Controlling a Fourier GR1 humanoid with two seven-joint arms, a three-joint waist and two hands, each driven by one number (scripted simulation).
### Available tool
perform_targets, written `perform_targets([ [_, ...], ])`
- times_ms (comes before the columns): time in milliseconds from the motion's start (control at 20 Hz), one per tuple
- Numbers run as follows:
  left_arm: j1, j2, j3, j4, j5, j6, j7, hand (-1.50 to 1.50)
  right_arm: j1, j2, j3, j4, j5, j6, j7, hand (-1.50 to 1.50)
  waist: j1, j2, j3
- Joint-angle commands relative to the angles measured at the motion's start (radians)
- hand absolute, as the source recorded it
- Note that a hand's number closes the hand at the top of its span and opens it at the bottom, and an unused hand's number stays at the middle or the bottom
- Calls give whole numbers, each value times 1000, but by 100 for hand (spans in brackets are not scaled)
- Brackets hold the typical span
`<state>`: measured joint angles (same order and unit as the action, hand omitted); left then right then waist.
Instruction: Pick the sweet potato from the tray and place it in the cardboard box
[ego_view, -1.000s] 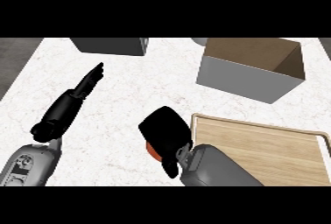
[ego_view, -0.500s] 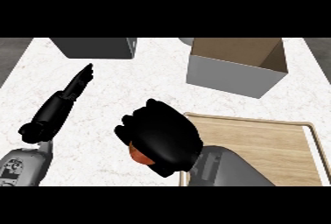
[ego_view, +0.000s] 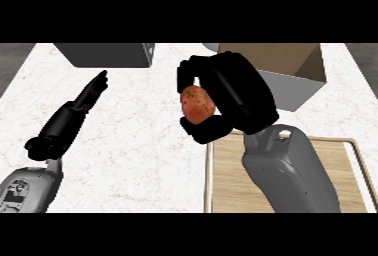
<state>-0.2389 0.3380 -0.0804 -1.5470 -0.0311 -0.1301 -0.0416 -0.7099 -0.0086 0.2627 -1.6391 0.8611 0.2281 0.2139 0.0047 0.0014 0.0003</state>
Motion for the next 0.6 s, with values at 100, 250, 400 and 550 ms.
perform_targets([
  [100,-12,-15,17,49,-26,4,-38,0,-177,-56,-215,234,-37,-32,-39,150,4,3,-1],
  [250,25,-22,-1,-33,-19,-2,2,0,-223,-165,-298,366,-52,-40,-134,150,13,4,0],
  [400,9,-21,-7,-26,-30,-13,-8,0,-251,-217,-269,540,10,-69,-222,150,23,8,0],
  [550,15,3,24,8,-6,-47,-39,0,-268,-234,-237,660,47,-21,-216,150,26,9,-1],
])
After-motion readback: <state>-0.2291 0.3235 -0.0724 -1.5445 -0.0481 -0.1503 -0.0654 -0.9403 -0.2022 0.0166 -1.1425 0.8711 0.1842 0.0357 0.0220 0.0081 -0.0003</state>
